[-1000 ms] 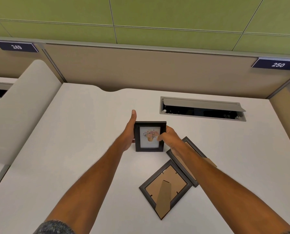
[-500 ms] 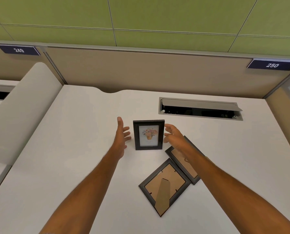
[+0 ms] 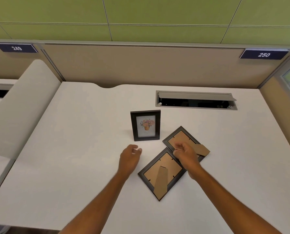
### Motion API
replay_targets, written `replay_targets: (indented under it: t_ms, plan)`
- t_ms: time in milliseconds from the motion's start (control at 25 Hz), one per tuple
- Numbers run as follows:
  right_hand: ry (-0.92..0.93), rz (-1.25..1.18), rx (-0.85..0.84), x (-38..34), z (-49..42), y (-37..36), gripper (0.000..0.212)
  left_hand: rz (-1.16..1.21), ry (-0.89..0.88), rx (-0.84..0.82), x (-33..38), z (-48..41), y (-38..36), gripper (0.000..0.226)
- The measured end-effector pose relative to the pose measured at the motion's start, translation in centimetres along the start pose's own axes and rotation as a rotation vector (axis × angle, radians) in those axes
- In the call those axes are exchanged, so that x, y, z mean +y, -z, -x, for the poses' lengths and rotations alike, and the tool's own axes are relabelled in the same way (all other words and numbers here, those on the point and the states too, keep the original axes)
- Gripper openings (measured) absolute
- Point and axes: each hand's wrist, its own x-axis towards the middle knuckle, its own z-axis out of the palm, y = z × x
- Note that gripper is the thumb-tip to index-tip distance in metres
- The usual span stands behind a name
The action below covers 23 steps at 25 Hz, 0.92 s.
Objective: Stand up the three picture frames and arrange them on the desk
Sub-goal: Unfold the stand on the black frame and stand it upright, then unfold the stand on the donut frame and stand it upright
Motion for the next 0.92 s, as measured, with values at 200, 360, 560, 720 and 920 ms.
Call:
replay_targets:
  t_ms: [200, 360, 560, 720, 920]
  plan:
    - [0.148, 0.375, 0.056, 5.2, 3.5, 0.6, 0.042, -0.386, -0.237, -0.038, -0.8, 4.7, -3.8, 0.033]
    - [0.253, 0.606, 0.027, 6.7, 4.2, 1.0, 0.043, -0.498, -0.235, -0.122, -0.6, 7.2, -6.6, 0.039]
    - [0.317, 0.723, 0.032, 6.8, 4.5, 1.0, 0.038, -0.553, -0.2, -0.096, 0.2, 7.5, -8.3, 0.051]
    - [0.346, 0.779, 0.016, 6.6, 4.8, 0.8, 0.036, -0.567, -0.175, -0.063, 0.7, 7.5, -9.5, 0.057]
    - [0.353, 0.782, -0.001, 6.5, 4.9, 0.9, 0.037, -0.551, -0.09, -0.013, 1.5, 7.5, -10.4, 0.063]
